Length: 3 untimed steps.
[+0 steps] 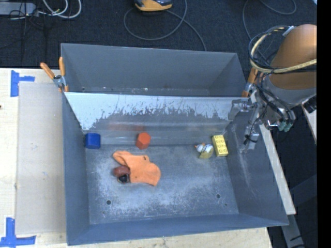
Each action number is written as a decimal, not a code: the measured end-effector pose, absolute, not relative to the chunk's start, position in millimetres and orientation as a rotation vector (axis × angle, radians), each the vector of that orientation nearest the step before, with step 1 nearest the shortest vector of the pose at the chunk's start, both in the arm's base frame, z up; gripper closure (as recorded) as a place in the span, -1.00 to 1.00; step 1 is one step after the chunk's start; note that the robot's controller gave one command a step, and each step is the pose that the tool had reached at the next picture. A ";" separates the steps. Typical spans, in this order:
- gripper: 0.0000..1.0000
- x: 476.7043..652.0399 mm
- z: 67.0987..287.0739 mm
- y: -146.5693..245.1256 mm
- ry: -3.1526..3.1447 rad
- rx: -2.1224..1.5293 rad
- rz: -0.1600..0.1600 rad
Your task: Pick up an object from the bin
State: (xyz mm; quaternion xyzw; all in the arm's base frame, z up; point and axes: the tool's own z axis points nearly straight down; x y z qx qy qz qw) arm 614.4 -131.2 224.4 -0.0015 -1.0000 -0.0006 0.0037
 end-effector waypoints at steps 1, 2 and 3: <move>-1.00 615.4 229.5 -130.6 -3.142 -0.001 0.000; -1.00 589.7 163.8 -87.8 -3.135 -0.109 -0.002; -1.00 606.0 143.4 -66.6 -3.135 -0.076 -0.002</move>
Offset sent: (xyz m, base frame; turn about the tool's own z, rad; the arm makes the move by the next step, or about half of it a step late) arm -0.0284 0.0494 -0.0695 0.0723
